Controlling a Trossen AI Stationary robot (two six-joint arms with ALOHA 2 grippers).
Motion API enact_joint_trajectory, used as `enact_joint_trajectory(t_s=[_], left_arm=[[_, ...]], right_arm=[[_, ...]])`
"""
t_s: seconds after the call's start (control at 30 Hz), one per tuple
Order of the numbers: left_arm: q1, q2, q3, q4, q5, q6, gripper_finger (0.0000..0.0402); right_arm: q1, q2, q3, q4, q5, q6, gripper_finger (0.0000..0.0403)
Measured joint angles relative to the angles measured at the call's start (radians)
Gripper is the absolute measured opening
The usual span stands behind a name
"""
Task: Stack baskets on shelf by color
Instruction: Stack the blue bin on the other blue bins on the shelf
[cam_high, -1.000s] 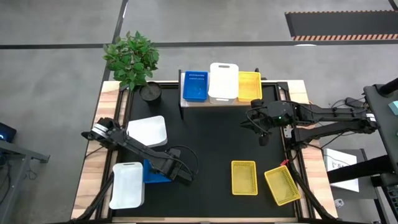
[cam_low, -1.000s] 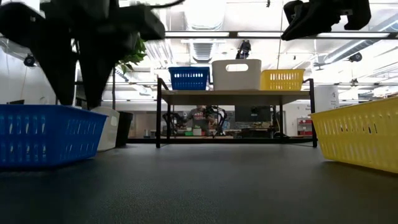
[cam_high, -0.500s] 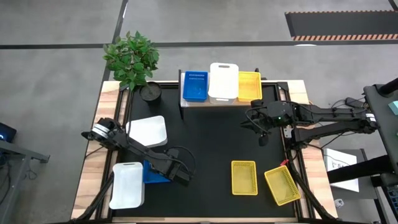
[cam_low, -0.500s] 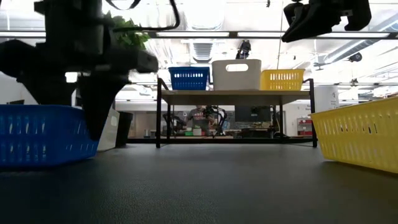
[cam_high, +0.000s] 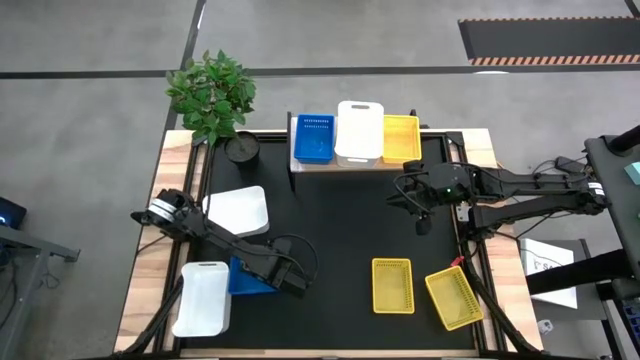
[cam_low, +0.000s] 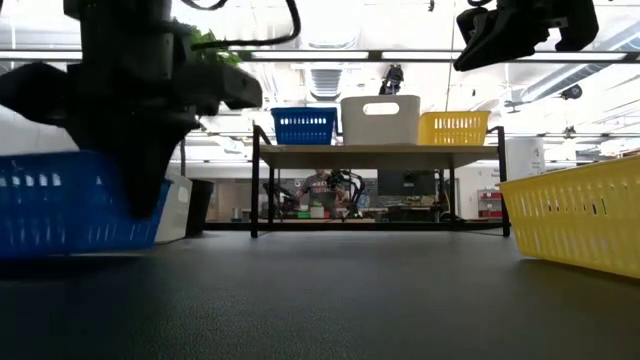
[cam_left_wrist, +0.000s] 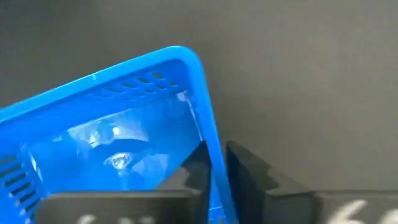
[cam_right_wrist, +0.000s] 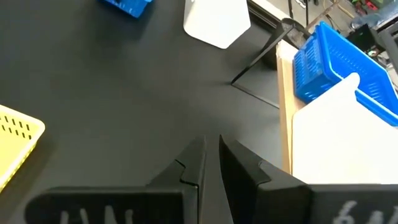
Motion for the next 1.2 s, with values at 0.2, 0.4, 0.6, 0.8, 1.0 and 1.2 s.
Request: enact_joint_trajectory(t_s=[0.2,0.4,0.6,0.8,1.0,1.2], left_arm=[[-0.004,-0.011,0.045,-0.01,0.001,0.088,0.0005],[-0.004,-0.012,0.17,-0.003,-0.003,0.444,0.0],[0.006,-0.012,0.382,-0.01,-0.011,0.873,0.0],[0.019,-0.015,0.586,-0.105,-0.2,1.362,0.0],[0.042,-0.015,0.699,-0.184,-0.52,1.786,0.0],[0.186,-0.032,0.742,-0.237,-0.527,1.956,0.0]], right_arm=[[0.0,0.0,-0.002,-0.005,0.001,0.009,0.0038],[0.0,0.0,-0.006,-0.014,0.002,0.022,0.0038],[0.0,0.0,-0.006,-0.027,0.002,0.036,0.0038],[0.0,0.0,-0.006,-0.029,0.002,0.041,0.0038],[0.0,0.0,-0.008,-0.03,0.002,0.05,0.0038],[0.0,0.0,-0.013,-0.041,0.002,0.069,0.0038]])
